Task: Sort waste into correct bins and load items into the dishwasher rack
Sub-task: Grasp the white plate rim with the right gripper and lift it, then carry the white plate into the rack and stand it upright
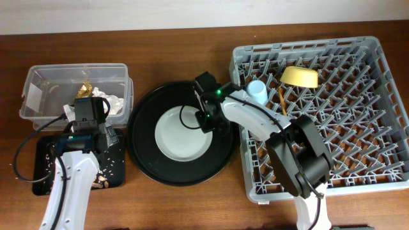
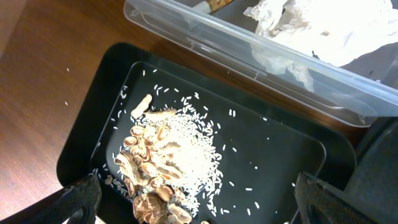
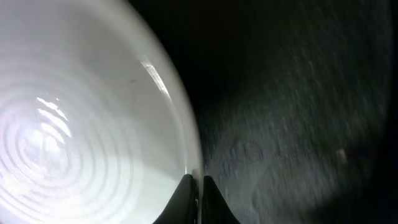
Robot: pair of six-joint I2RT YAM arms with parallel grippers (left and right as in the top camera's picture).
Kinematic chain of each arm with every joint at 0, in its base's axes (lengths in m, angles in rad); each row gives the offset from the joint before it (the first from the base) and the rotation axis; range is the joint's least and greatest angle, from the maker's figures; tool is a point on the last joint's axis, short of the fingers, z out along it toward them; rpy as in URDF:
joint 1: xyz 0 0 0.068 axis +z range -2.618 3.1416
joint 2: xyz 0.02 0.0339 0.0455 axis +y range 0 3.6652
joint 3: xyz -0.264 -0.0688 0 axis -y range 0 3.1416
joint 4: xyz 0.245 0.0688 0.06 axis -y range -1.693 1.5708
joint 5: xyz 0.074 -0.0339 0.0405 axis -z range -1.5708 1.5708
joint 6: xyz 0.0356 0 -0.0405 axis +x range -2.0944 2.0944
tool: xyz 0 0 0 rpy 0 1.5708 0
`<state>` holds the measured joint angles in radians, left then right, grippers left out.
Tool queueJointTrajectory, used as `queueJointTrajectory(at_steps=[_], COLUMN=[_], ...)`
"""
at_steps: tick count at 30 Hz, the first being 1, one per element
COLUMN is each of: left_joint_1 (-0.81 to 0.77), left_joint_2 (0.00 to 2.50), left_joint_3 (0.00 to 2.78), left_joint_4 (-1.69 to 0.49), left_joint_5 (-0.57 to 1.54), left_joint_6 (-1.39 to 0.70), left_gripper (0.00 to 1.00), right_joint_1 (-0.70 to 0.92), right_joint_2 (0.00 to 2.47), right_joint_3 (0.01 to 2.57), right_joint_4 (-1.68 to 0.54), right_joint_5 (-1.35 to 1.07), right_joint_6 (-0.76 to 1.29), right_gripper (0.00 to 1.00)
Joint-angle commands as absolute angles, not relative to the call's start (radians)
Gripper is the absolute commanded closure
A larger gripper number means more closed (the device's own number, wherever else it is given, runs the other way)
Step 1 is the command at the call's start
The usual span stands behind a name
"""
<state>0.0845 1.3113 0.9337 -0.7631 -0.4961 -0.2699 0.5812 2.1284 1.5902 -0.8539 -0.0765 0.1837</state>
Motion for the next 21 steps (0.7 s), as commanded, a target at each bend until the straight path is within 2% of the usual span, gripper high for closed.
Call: queueJointTrajectory(at_steps=[1, 8, 12, 21], left_joint_1=[0.085, 0.085, 0.086, 0.086], left_joint_2=[1.311, 1.311, 1.311, 1.311], left_joint_3=[0.946, 0.946, 0.946, 0.946], left_joint_4=[-0.764, -0.764, -0.764, -0.764], left_joint_5=[-0.490, -0.490, -0.490, -0.490], left_joint_6=[-0.269, -0.269, -0.269, -0.269], left_gripper=[0.01, 0.01, 0.01, 0.01], right_joint_1=[0.581, 0.582, 0.572, 0.405], right_joint_2=[2.083, 1.954, 1.888, 1.911], right_joint_3=[1.806, 2.223, 2.243, 2.150], right_joint_4=[-0.984, -1.455, -1.656, -1.691], right_joint_5=[0.070, 0.610, 0.961, 1.044], right_joint_6=[0.173, 0.179, 0.307, 0.350], right_gripper=[0.96, 0.96, 0.96, 0.96])
